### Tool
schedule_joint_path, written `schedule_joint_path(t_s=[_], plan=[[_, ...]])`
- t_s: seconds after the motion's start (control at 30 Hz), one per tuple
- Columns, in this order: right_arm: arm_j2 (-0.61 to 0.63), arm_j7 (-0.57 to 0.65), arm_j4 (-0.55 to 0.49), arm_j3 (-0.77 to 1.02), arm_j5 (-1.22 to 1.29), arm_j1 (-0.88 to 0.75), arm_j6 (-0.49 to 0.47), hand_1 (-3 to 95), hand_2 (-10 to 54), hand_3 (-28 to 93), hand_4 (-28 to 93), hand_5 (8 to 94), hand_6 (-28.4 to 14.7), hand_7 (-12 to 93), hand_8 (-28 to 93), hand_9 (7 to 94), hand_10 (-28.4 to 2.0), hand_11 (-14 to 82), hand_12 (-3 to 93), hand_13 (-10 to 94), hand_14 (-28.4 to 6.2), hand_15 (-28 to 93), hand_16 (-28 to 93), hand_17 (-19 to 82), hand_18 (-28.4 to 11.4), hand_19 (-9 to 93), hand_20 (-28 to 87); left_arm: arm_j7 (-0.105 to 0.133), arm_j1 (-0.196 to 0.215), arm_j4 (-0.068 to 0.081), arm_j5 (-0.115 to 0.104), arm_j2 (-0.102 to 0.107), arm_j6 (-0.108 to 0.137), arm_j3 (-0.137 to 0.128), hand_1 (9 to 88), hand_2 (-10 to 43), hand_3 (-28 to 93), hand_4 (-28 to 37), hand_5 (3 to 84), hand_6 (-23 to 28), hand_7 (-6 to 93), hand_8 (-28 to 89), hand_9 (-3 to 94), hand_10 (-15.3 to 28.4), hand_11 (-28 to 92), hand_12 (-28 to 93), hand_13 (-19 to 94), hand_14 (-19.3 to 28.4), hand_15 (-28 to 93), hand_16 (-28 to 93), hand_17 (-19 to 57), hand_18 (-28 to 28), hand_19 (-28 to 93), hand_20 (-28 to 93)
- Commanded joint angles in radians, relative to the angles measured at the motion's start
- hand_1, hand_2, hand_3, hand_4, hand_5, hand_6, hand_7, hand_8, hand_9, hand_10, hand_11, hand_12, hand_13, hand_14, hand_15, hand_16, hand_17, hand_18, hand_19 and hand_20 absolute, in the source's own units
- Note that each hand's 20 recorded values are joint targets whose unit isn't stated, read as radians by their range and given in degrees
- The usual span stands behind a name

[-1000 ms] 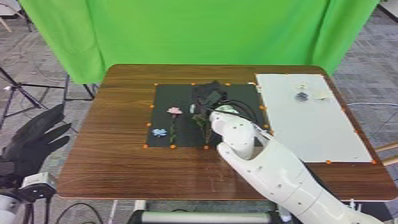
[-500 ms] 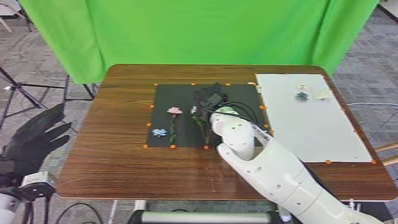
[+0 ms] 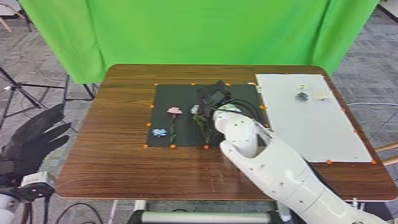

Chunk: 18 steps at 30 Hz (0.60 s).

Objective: Arrange flowers

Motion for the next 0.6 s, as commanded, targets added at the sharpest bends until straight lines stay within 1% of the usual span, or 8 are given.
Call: schedule_joint_path(t_s=[0.03, 0.1, 0.17, 0.2, 0.3, 0.4, 0.43, 0.6], plan=[[0.024, 0.024, -0.039, 0.053, 0.033, 0.021, -0.008, 28.3, -7.0, 90, -22, 55.6, -1.1, 42, -4, 61.9, -11.7, 40.5, 30.8, 60, -9.6, 69, 27, 18, -21.5, 73, 51, -0.001, 0.020, -0.006, 0.002, -0.013, -0.002, -0.007, 22.8, -2.7, 70, -28.3, 21.4, 0.5, 20.2, -10, 17.8, 8.5, 13, 17, 14, 11.6, 20, 4, -10.4, 19.3, 38, 7], [0.042, 0.040, -0.045, 0.068, 0.052, 0.029, 0.011, 26.5, -4.9, 90, -20, 54.3, -1.6, 42, -13, 60.1, -12.5, 40.3, 30.1, 59, -10.1, 69, 27, 18, -21.7, 73, 52, 0.002, 0.024, -0.008, 0.002, -0.016, -0.002, -0.008, 22.8, -2.7, 70, -28.3, 21.4, 0.6, 20.1, -10, 17.8, 8.6, 13, 17, 14, 11.6, 20, 4, -10.4, 19.2, 38, 7], [0.059, 0.056, -0.034, 0.088, 0.051, 0.039, 0.023, 25.4, -3.7, 90, -20, 52.3, -2.2, 41, -16, 57.8, -13.3, 40.0, 30.0, 58, -10.7, 69, 26, 18, -21.8, 73, 51, 0.003, 0.023, -0.008, 0.003, -0.016, 0.002, -0.006, 22.8, -2.7, 70, -28.3, 21.4, 0.6, 20.1, -10, 17.9, 8.6, 13, 17, 14, 11.6, 20, 4, -10.4, 19.3, 38, 7], [0.072, 0.076, -0.025, 0.089, 0.057, 0.048, 0.030, 25.2, -3.4, 90, -20, 50.8, -2.7, 41, -16, 55.9, -13.9, 39.8, 30.0, 57, -11.0, 68, 26, 17, -21.8, 72, 51, 0.003, 0.022, -0.006, 0.003, -0.017, 0.000, -0.007, 22.8, -2.7, 70, -28.3, 21.4, 0.6, 20.1, -10, 17.9, 8.7, 13, 17, 14, 11.6, 20, 4, -10.4, 19.2, 38, 7], [0.109, 0.115, 0.013, 0.110, 0.052, 0.068, 0.044, 25.6, -3.3, 91, -20, 45.9, -3.8, 40, -15, 50.9, -14.8, 38.6, 29.1, 52, -11.3, 66, 23, 16, -21.6, 71, 50, 0.003, 0.023, -0.009, 0.003, -0.020, 0.003, -0.007, 22.7, -2.6, 70, -28.3, 21.4, 0.7, 20.0, -10, 17.8, 8.7, 13, 17, 14, 11.6, 20, 4, -10.4, 19.3, 38, 7], [0.144, 0.157, 0.068, 0.124, 0.050, 0.085, 0.084, 26.1, -4.4, 90, -22, 40.6, -5.0, 37, -15, 45.2, -15.5, 33.4, 26.7, 46, -11.9, 62, 20, 14, -21.1, 69, 48, 0.006, 0.034, -0.015, 0.003, -0.025, 0.009, -0.011, 22.7, -2.6, 70, -28.3, 21.5, 0.7, 19.7, -10, 17.8, 8.7, 13, 17, 14, 11.6, 20, 4, -10.4, 19.3, 38, 7], [0.147, 0.174, 0.085, 0.134, 0.050, 0.090, 0.082, 26.0, -4.9, 88, -23, 39.2, -5.4, 35, -15, 43.9, -15.7, 31.0, 25.8, 45, -12.0, 61, 20, 13, -21.1, 68, 48, 0.006, 0.037, -0.016, 0.002, -0.025, 0.014, -0.011, 22.7, -2.6, 70, -28.3, 21.5, 0.7, 19.6, -10, 17.9, 8.7, 13, 17, 14, 11.6, 20, 4, -10.4, 19.3, 38, 7], [0.180, 0.226, 0.146, 0.162, 0.060, 0.110, 0.072, 23.5, -6.2, 85, -27, 34.1, -6.9, 29, -13, 39.4, -16.3, 22.9, 23.7, 42, -12.6, 57, 18, 13, -21.2, 69, 47, 0.007, 0.034, -0.015, 0.002, -0.027, 0.011, -0.009, 22.8, -2.1, 70, -28.3, 21.6, 0.7, 19.5, -10, 17.9, 8.8, 13, 18, 14, 11.7, 20, 4, -10.4, 19.3, 38, 7]])
